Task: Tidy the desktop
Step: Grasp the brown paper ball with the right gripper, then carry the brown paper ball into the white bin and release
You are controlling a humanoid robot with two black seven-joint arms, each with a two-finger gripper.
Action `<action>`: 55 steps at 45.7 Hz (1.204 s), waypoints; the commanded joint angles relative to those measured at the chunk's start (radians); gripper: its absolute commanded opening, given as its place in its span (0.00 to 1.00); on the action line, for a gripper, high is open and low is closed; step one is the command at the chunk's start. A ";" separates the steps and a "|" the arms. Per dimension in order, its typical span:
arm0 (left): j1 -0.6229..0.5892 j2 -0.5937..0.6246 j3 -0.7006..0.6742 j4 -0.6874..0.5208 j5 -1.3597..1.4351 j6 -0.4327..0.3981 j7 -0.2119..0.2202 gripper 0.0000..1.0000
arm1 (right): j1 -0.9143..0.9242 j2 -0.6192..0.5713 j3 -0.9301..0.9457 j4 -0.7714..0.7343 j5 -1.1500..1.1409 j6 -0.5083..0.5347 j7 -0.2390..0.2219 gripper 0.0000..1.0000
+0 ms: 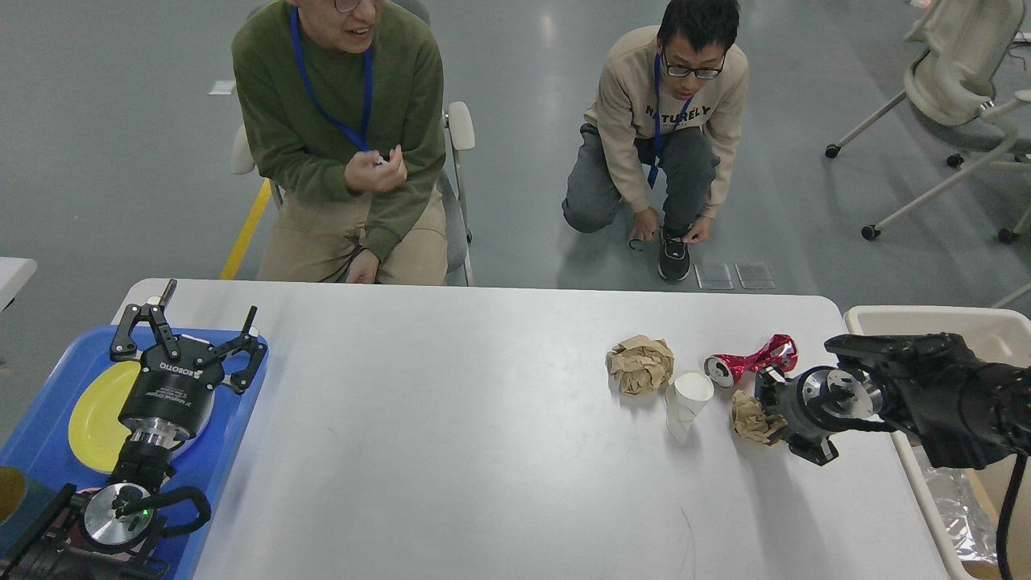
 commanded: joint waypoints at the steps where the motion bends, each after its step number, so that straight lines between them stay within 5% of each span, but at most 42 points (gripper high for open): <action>1: 0.000 0.000 0.000 0.000 0.000 0.001 0.000 0.96 | 0.012 -0.021 -0.001 0.023 0.001 0.003 -0.003 0.00; 14: 0.000 0.000 0.000 0.000 0.000 0.001 0.000 0.96 | 0.147 -0.133 -0.064 0.205 -0.035 0.053 -0.009 0.00; 28: 0.000 0.000 0.000 0.000 0.000 -0.001 0.000 0.96 | 0.780 -0.145 -0.536 0.664 -0.144 0.316 0.017 0.00; 34: 0.000 0.000 0.000 0.000 0.000 -0.001 0.000 0.96 | 0.957 -0.156 -0.642 0.762 -0.195 0.402 0.086 0.00; 41: 0.000 0.000 0.001 0.000 0.000 -0.001 0.000 0.96 | 1.069 -0.150 -0.768 0.891 -0.333 0.437 0.245 0.00; 55: 0.000 0.000 0.001 0.000 0.000 -0.001 0.000 0.96 | 1.115 -0.213 -0.837 0.932 -0.387 0.426 0.255 0.00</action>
